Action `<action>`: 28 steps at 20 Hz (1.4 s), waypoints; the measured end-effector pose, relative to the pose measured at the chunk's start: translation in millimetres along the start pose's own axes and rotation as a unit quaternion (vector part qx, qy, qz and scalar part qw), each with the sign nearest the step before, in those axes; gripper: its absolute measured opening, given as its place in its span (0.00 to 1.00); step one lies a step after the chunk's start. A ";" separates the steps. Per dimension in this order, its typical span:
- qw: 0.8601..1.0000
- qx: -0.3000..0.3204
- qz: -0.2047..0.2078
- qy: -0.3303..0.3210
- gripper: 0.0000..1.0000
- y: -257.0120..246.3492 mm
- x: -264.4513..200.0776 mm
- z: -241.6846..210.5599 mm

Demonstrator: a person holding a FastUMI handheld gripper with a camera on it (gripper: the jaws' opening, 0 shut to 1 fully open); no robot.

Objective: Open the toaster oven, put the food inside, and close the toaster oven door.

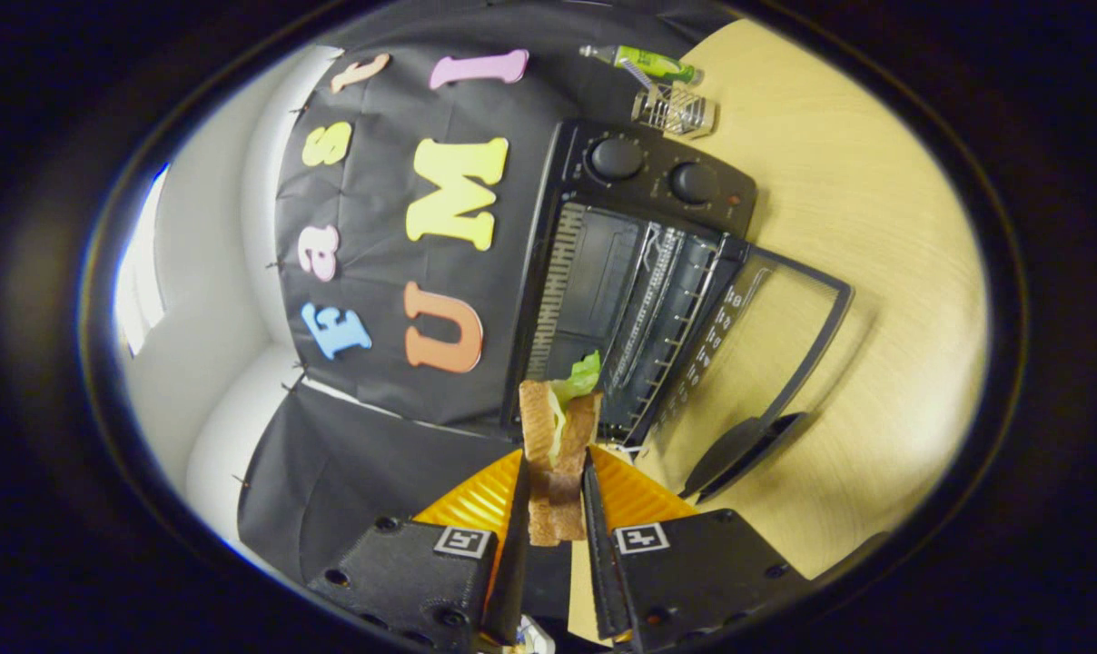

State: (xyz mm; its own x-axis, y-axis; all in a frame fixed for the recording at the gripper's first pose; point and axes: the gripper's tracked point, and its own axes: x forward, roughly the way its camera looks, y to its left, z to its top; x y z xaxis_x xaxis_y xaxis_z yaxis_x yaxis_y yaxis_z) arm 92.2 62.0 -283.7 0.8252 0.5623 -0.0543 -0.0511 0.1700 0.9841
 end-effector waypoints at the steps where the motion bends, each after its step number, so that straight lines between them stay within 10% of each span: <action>1: 1.000 0.006 -0.004 -0.017 0.36 -5.1 5.2 9.0; 20: 0.983 -0.098 -0.146 -0.048 0.37 -38.1 140.9 53.4; 28: 0.954 -0.235 -0.179 0.042 0.75 -38.0 146.7 44.1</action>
State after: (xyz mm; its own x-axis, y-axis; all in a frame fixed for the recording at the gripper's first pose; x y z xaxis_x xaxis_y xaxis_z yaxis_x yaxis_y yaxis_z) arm 240.0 102.4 -321.6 0.7898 0.4602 -0.4056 -0.0379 0.6966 0.7165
